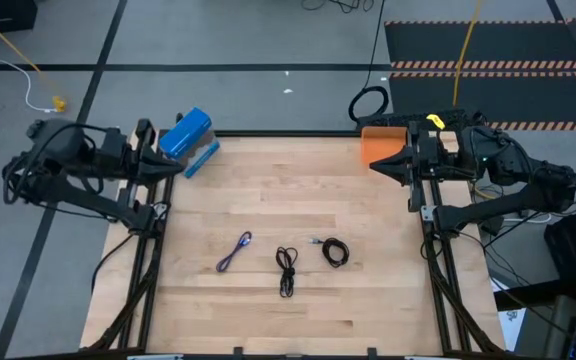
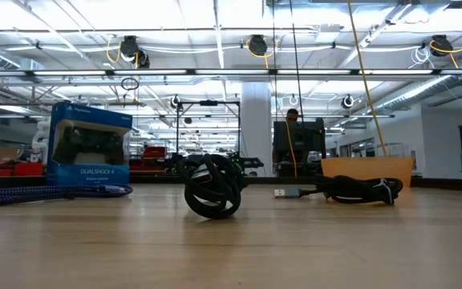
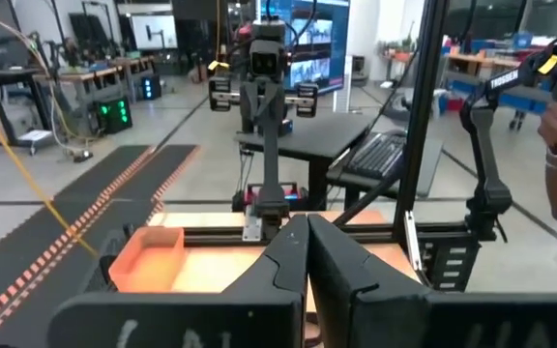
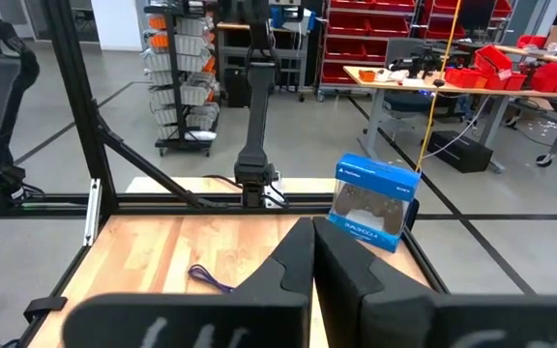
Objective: Pick and place USB-C Cables
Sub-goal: Put the right black charger cable into the orange bin
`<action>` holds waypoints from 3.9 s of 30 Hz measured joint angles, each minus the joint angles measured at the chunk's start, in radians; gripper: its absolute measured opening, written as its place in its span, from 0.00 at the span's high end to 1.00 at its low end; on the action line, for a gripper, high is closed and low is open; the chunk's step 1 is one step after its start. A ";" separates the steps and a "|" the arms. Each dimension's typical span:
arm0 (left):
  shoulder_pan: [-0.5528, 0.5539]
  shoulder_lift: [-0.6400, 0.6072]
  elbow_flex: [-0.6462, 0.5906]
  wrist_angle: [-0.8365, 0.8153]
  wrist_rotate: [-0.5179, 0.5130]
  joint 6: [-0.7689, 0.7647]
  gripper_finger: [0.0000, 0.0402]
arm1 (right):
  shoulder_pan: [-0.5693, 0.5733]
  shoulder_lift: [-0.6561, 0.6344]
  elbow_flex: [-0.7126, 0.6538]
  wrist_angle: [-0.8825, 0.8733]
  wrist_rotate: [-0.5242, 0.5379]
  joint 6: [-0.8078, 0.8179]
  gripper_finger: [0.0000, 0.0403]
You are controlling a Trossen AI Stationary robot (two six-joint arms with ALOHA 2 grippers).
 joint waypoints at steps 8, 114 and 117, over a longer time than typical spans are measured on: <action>0.000 0.051 0.017 -0.055 0.000 -0.010 0.98 | 0.000 0.000 0.000 -0.007 0.000 -0.018 1.00; -0.035 0.424 -0.336 0.290 -0.183 -0.027 0.98 | 0.268 0.934 -0.093 -0.348 -0.138 0.242 0.70; -0.035 0.424 -0.336 0.293 -0.183 -0.027 0.98 | 0.269 0.934 -0.115 -0.311 -0.139 0.229 0.65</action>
